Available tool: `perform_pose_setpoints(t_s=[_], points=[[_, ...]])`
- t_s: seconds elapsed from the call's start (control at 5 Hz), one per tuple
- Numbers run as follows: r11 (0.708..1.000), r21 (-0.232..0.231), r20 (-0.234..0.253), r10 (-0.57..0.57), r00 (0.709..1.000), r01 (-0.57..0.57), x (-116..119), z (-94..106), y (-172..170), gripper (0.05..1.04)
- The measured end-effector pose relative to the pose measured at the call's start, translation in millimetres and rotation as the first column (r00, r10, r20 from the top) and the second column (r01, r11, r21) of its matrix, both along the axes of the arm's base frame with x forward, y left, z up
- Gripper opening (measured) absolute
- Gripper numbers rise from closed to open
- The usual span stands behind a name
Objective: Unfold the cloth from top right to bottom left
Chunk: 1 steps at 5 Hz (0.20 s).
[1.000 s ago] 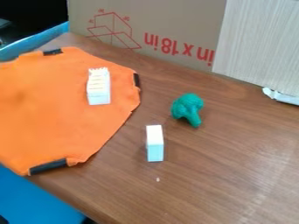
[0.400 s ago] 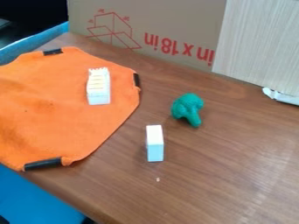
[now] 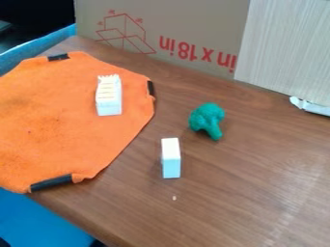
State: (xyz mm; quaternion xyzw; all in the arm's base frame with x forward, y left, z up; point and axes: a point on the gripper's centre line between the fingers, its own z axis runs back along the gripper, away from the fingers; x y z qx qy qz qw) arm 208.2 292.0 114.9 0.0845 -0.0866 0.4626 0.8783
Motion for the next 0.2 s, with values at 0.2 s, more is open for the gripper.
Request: perform_pose_setpoints(t_s=[0.2], points=[[0.998, -0.030, 0.039, -0.063, 0.997, 0.064, 4.1, 11.8, -10.7, 0.973]])
